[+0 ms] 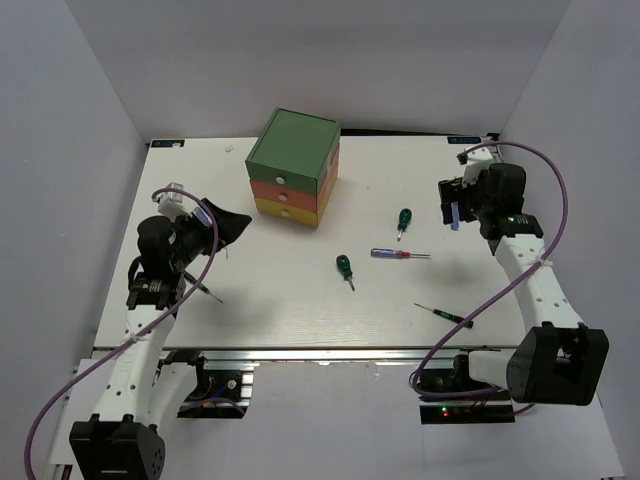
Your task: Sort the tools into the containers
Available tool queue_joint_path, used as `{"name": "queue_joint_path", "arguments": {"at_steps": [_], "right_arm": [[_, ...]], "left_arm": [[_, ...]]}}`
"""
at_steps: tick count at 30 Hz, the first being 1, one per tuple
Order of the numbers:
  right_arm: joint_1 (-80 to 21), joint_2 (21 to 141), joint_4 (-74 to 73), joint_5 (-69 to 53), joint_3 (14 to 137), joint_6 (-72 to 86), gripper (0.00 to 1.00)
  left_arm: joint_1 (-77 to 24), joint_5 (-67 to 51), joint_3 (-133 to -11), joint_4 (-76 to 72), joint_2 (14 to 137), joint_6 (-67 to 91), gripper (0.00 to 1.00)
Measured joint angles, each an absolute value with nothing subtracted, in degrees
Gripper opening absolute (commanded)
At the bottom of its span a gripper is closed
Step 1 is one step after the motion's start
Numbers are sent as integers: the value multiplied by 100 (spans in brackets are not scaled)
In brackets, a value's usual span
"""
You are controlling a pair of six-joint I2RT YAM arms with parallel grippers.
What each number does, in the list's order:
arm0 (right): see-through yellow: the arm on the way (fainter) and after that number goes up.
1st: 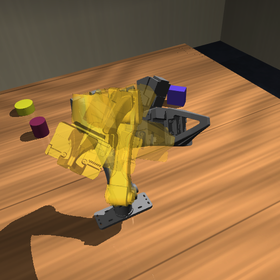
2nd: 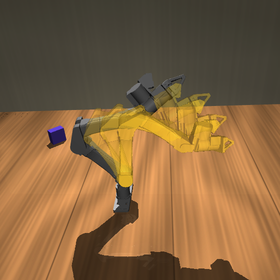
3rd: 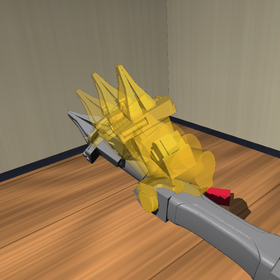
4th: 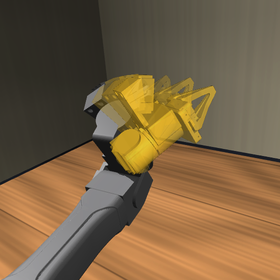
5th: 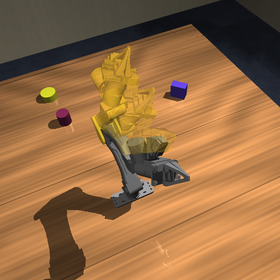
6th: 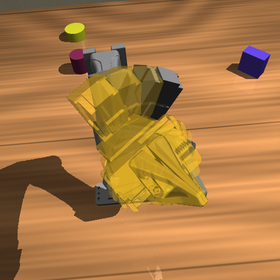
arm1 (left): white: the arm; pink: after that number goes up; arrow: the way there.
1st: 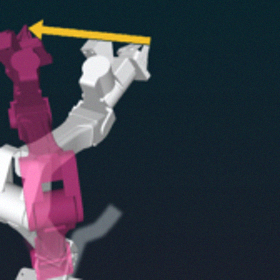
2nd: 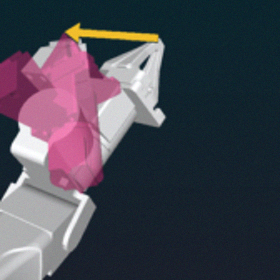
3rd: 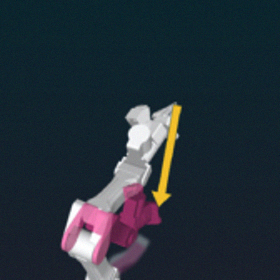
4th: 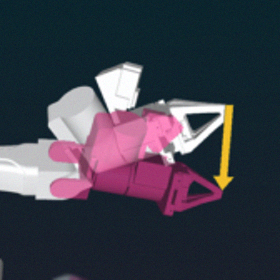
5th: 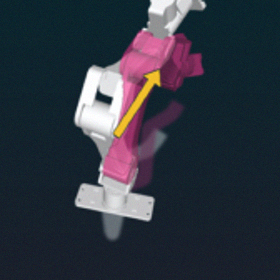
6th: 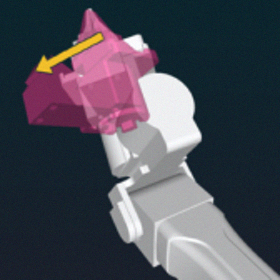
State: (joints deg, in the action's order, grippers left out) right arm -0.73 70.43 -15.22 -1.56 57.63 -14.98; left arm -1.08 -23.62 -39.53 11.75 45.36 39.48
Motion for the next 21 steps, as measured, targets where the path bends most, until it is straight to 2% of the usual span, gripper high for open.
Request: {"name": "queue_joint_path", "arguments": {"at_steps": [7, 13, 21], "right_arm": [[-156, 7043, -2403, -2451, 6276, -2936, 90], [-325, 7137, -2816, -3811, 6582, -3503, 89], [-388, 7413, -2860, -4550, 6584, -3391, 89]], "left_arm": [[-108, -2906, -3269, -239, 5122, 5033, 98], [-270, -2908, -3441, -869, 6114, 5398, 98], [-1061, -2646, -4346, -1199, 7474, 5452, 89]]}}
